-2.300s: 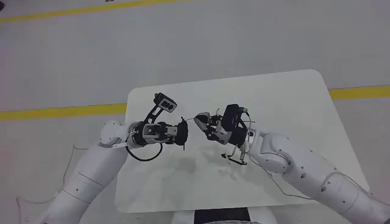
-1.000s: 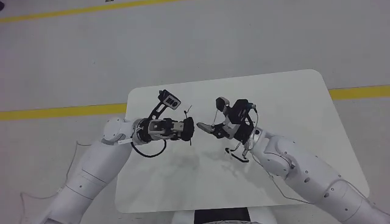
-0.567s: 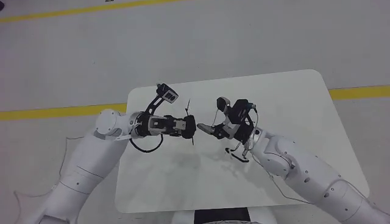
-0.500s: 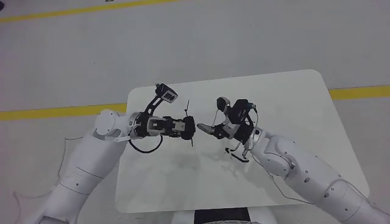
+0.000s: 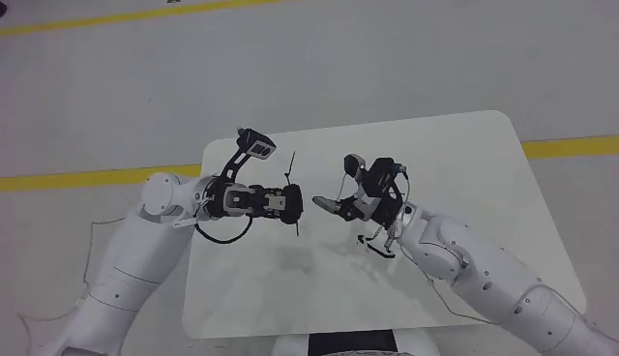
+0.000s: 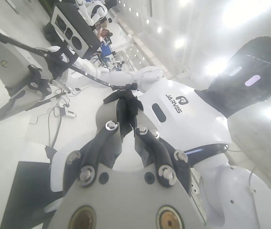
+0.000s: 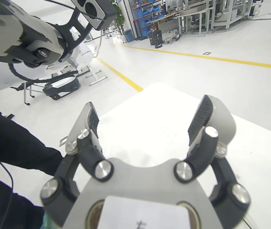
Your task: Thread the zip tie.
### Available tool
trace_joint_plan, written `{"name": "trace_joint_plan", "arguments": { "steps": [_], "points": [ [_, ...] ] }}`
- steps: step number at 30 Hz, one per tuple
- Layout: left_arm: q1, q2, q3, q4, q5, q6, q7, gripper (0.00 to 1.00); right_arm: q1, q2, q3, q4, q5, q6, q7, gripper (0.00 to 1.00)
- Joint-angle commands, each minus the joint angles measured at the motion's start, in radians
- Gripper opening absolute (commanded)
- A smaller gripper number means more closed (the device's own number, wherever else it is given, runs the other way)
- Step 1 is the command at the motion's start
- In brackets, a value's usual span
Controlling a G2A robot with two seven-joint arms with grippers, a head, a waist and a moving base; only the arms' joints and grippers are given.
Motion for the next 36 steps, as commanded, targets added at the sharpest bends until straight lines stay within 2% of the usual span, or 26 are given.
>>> {"name": "trace_joint_plan", "arguments": {
  "steps": [1,6,12,15,17,36],
  "points": [
    [0.002,-0.001,-0.001,-0.016,0.008,-0.001,0.004,0.00,0.000,0.000,0.000,0.000,0.000,0.000,0.000,1.00],
    [0.005,0.000,-0.053,-0.054,0.038,-0.001,-0.011,0.00,0.000,0.000,0.000,0.000,0.000,0.000,0.000,1.00],
    [0.031,-0.003,-0.127,-0.108,0.038,-0.001,-0.011,0.00,0.000,0.000,0.000,0.000,0.000,0.000,0.000,1.00],
    [0.051,-0.009,-0.163,-0.116,0.024,-0.001,-0.011,0.00,0.000,0.000,0.000,0.000,0.000,0.000,0.000,1.00],
    [0.063,-0.014,-0.172,-0.118,0.009,-0.001,-0.011,0.00,0.000,0.000,0.000,0.000,0.000,0.000,0.000,1.00],
    [0.063,-0.014,-0.172,-0.118,0.009,-0.001,-0.011,0.00,0.000,0.000,0.000,0.000,0.000,0.000,0.000,1.00]
  ]
}}
